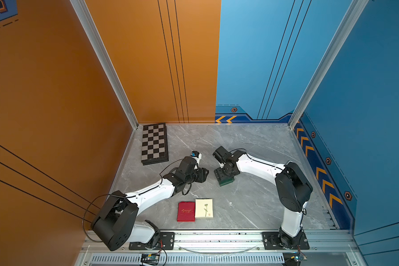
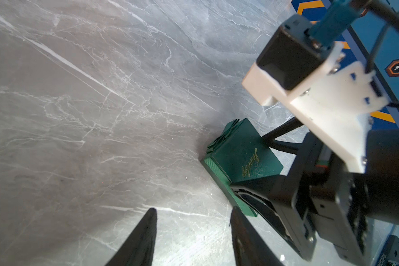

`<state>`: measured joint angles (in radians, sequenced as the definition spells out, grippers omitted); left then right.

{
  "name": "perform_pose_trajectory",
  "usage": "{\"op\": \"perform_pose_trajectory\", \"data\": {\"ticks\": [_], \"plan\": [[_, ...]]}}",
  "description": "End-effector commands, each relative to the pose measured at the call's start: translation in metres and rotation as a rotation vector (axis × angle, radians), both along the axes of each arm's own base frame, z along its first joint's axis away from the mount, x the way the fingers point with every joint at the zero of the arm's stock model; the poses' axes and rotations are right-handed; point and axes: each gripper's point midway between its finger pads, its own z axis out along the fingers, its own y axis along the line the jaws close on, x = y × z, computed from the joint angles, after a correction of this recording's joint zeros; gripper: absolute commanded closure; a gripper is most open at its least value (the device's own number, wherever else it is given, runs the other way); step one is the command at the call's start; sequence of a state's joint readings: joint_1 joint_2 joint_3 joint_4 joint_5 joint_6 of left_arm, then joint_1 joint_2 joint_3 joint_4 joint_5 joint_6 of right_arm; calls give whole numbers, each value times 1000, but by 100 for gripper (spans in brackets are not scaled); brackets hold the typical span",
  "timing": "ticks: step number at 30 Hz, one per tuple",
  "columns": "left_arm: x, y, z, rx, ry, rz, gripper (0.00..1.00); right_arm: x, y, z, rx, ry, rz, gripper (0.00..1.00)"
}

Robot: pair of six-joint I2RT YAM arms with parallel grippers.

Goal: Take the necklace out of the lift-off lid jewelry box
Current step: Close the lid on the jewelry box, then move the jewelry box to the center of the board.

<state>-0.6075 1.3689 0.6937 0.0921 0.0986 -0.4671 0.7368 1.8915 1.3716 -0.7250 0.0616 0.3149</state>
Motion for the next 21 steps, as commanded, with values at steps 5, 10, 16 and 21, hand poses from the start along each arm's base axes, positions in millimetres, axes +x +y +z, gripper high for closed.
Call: {"op": "perform_pose_trajectory", "data": {"ticks": [5,10,16,21], "plan": [[-3,7,-8,18,16,-2,46,-10,-11,-30,-46,51,-35,18],[-2,9,-6,15,13,4,44,-9,-14,-42,-39,46,-54,18],[0,14,-2,11,-1,27,38,0,-26,-51,-60,18,-90,18],[1,19,5,3,-19,40,34,18,-48,-47,-61,0,-151,18]]}}
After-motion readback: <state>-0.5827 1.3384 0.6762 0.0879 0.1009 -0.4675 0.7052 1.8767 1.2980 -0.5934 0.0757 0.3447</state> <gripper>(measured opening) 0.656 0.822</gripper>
